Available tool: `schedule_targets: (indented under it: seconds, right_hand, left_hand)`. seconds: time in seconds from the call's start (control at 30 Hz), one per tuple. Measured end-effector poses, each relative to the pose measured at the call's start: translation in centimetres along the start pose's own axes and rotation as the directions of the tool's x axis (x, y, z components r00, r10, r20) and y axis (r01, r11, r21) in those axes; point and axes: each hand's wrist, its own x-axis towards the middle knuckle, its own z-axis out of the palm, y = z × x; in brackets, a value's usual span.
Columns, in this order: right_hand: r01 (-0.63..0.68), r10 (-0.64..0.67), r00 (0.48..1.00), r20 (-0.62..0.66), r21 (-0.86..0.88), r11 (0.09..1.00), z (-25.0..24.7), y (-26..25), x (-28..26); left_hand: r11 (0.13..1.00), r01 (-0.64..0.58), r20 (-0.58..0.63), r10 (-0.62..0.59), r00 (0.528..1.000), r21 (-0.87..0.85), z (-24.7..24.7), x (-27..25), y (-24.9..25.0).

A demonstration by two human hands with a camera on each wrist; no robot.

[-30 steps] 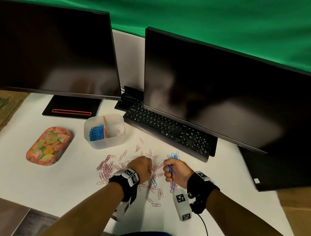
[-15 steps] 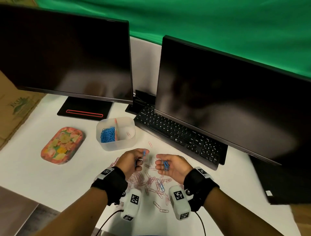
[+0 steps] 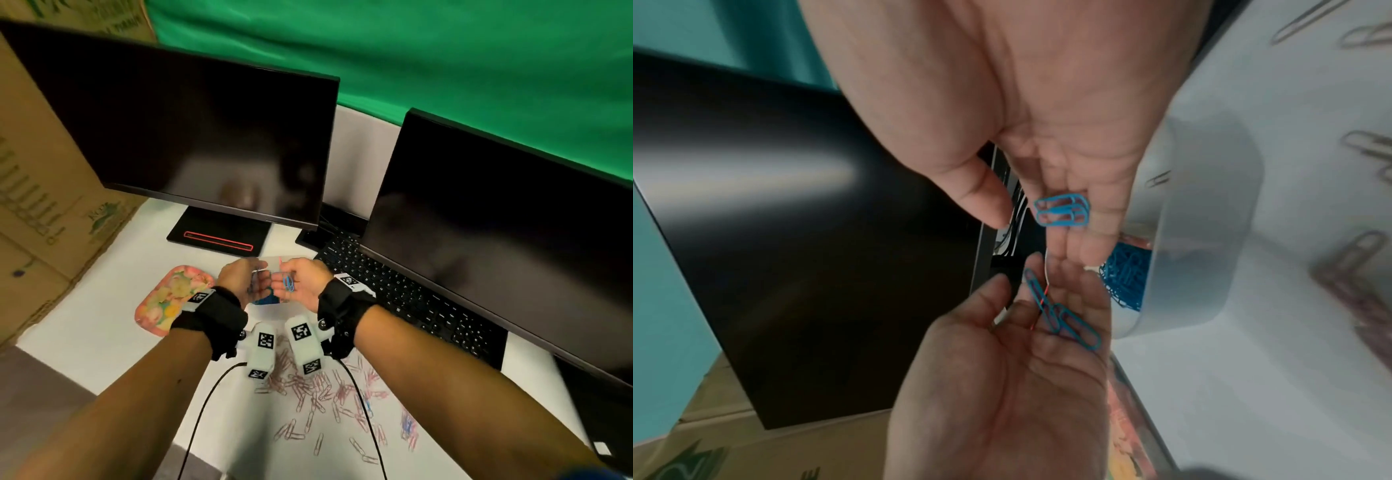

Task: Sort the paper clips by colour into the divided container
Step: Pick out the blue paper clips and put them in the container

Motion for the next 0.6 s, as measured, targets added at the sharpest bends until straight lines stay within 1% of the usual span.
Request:
schedule_targets:
  seconds: [0.1, 0.17, 0.27, 0.37, 0.43, 0.53, 0.6]
  right_hand:
    - [0.015, -0.017, 0.996, -0.093, -0.021, 1.000, 1.0, -0.7, 1.3]
    - [0.023, -0.028, 0.996, -0.087, -0.053, 0.998, 1.0, -0.6, 1.7]
    - [0.045, -0.051, 0.994, -0.100, -0.063, 0.997, -0.1, -0.1, 1.6]
    - [0.116, -0.130, 0.984, -0.125, -0.117, 0.986, -3.3, 1.0, 0.3]
    - [0.142, -0.165, 0.980, -0.116, -0.181, 0.973, -6.1, 1.9, -1.2]
    - [0.116, -0.168, 0.975, -0.144, -0.317, 0.941, -11.2, 4.6, -3.2]
    - [0.084, -0.179, 0.964, -0.199, -0.410, 0.908, -14.0, 6.6, -4.6]
  left_hand:
    - [0.998, 0.014, -0.025, -0.013, 1.000, 0.062, -0.1, 0.9, 0.9]
    - [0.995, 0.023, -0.034, -0.019, 0.999, 0.092, -0.2, 1.3, 1.0]
    - [0.981, 0.009, -0.050, 0.001, 0.999, 0.192, -0.3, 1.4, 1.0]
    - [0.959, -0.035, -0.040, 0.049, 0.998, 0.282, 0.0, 1.4, 0.8]
    - [0.923, -0.129, -0.013, 0.143, 0.990, 0.362, 0.4, 1.2, 0.4]
    - [0.861, -0.250, 0.020, 0.270, 0.963, 0.442, 1.5, 0.9, -1.3]
    - [0.831, -0.284, 0.032, 0.307, 0.951, 0.479, 1.9, 0.9, -2.1]
